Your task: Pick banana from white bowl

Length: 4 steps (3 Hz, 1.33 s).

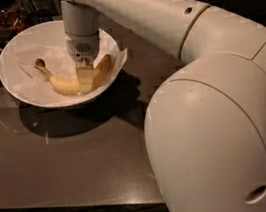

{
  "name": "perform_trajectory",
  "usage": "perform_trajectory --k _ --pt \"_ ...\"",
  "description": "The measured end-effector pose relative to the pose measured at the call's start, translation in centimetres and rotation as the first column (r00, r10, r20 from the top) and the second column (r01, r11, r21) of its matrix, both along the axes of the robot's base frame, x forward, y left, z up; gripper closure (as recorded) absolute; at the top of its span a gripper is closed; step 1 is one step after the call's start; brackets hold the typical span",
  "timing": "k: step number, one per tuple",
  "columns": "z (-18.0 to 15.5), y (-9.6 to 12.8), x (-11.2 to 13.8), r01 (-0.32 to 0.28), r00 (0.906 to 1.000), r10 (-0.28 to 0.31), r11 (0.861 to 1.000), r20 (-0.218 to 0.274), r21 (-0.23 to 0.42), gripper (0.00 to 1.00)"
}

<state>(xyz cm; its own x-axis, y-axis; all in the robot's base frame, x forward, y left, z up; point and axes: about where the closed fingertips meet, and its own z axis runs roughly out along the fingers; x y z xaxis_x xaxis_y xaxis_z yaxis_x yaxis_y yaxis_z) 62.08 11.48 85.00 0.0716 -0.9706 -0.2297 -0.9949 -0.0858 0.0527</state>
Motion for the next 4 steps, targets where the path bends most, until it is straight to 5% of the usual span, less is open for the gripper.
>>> perform_trajectory --k 4 --pt "3.8 0.0 -2.1 -0.035 0.9961 0.035 0.999 0.081 0.003 1.00"
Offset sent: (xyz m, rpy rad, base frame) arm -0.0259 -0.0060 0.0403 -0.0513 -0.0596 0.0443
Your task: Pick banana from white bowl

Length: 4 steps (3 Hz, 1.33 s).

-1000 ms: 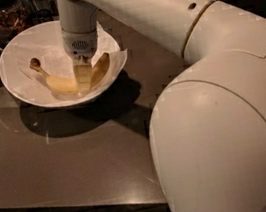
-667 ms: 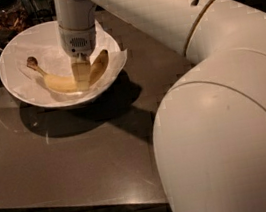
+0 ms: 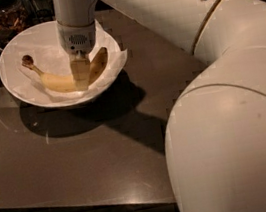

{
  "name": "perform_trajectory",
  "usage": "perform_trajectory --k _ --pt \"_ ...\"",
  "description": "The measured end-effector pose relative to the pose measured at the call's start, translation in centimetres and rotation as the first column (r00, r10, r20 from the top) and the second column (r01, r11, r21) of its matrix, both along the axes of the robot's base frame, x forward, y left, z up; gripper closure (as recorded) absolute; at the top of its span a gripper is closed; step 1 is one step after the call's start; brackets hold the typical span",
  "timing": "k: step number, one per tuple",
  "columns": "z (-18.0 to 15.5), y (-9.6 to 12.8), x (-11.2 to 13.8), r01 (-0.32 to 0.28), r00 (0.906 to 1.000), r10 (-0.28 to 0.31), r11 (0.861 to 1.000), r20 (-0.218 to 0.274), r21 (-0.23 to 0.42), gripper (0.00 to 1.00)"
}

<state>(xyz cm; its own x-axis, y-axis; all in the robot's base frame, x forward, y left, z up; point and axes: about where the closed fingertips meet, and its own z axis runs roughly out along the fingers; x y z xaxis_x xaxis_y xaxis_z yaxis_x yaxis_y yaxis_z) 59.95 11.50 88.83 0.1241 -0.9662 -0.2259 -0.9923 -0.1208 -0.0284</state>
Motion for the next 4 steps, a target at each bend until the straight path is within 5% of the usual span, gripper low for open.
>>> perform_trajectory --k 2,3,4 --pt "3.5 -1.3 -4.8 -0.016 0.9982 0.014 0.999 0.058 0.040 1.00" --pt "5.4 -2.5 -9.4 -0.023 0.9927 0.018 0.999 0.119 0.044 1.00" --pt "5.4 -2.6 -10.1 -0.015 0.9936 0.010 0.999 0.113 0.048 1.00"
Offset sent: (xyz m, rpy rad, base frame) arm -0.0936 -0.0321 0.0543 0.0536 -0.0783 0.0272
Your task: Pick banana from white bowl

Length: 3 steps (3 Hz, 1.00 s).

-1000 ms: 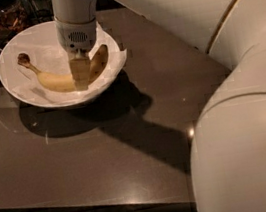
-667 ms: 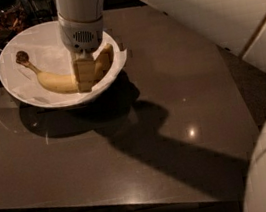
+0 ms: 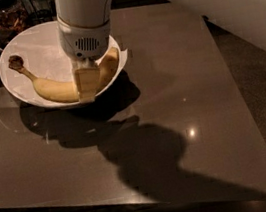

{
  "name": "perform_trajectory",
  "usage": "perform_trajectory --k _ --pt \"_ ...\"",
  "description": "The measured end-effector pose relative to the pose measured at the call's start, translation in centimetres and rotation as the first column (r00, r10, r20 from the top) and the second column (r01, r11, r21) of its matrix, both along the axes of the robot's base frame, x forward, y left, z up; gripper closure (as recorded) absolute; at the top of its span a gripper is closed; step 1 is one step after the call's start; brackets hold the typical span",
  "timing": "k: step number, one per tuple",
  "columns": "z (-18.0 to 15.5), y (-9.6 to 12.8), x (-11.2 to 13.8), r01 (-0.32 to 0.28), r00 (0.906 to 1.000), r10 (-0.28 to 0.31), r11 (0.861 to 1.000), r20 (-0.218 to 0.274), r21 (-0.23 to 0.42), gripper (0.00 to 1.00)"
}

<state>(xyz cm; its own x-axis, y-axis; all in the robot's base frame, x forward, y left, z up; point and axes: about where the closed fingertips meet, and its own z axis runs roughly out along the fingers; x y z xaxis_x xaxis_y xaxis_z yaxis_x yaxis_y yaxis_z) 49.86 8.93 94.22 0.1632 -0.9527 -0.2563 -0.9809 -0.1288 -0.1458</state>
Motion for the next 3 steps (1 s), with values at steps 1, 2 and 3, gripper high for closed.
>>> perform_trajectory --k 1,2,3 --pt "-0.1 -0.5 -1.6 0.022 0.9997 -0.021 1.000 -0.013 0.016 1.00" --pt "-0.1 -0.9 -4.9 0.058 0.9976 -0.056 0.997 -0.042 0.045 1.00" --pt "-0.2 -0.9 -4.9 0.058 0.9976 -0.056 0.997 -0.042 0.045 1.00"
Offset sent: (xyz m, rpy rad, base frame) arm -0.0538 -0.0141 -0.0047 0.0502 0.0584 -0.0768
